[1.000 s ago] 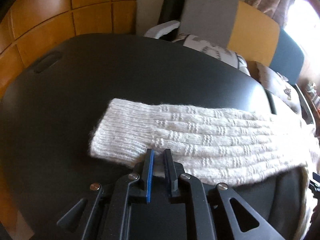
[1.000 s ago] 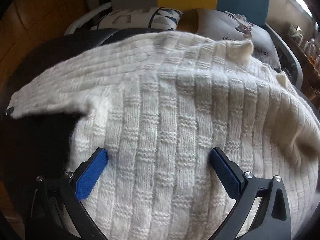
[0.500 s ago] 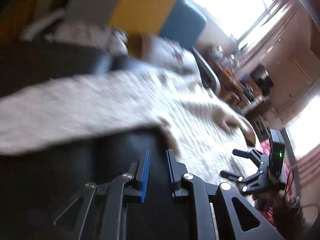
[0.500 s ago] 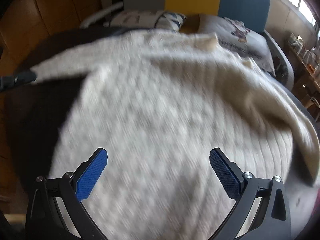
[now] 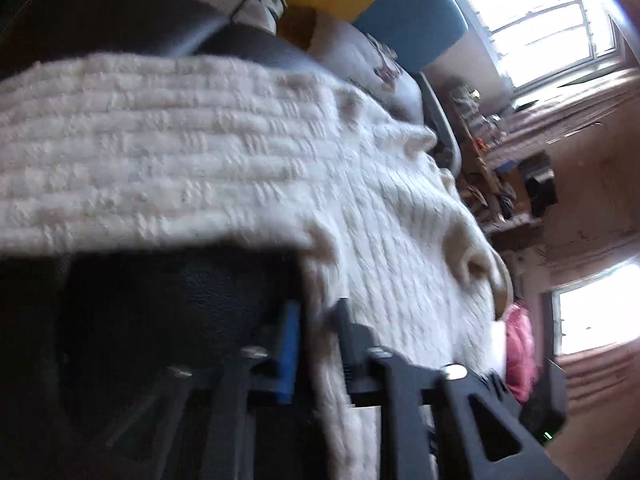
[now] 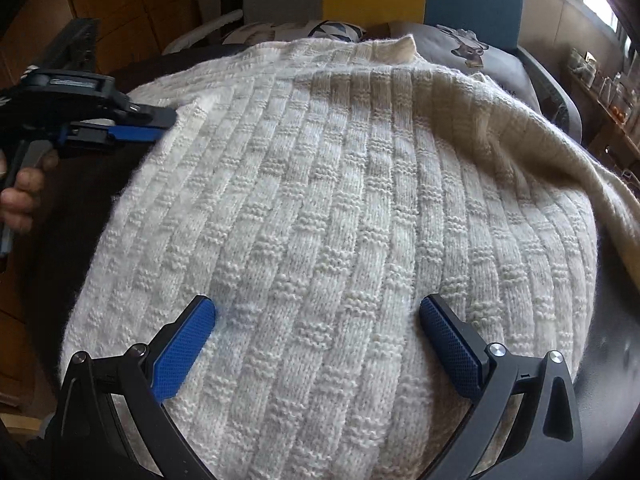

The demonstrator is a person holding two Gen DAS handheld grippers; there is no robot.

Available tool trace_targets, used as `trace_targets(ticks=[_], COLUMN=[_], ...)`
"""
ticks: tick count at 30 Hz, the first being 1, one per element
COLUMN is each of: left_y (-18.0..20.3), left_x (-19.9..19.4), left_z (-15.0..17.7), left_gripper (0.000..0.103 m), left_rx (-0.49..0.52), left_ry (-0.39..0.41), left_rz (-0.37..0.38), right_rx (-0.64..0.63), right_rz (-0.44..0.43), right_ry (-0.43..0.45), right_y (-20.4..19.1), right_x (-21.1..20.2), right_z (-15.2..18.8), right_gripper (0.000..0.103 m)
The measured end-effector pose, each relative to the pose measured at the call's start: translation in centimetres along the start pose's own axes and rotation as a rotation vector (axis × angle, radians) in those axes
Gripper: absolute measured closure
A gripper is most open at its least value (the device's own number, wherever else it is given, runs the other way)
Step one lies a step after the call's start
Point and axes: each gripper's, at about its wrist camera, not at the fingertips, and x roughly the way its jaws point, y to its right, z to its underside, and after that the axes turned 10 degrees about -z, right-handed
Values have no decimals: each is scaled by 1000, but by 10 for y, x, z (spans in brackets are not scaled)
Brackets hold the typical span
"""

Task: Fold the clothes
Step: 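Grasp the sweater edge with the left tool and pull it straight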

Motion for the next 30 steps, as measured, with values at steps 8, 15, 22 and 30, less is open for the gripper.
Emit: trace_targets(ticks=[8,15,22,30], left_y=[9,-7,-19,8], left_x=[-8,1,11,29], left_z=[12,2,-4,-6], left_gripper=[103,84,78,83], left_rx=[106,-36,-125,-33], left_ry=[124,19,-37,-69], left_rz=[-187,46,159,141], right_rx=[0,3,0,-82], right_rz=[13,27,44,46], right_ry=[11,32,32,66], right_y=[-7,-8,-10,-31], right_x=[-11,-17,-17,-26], right_z=[18,24,23,-6], right_gripper=[0,0,0,0])
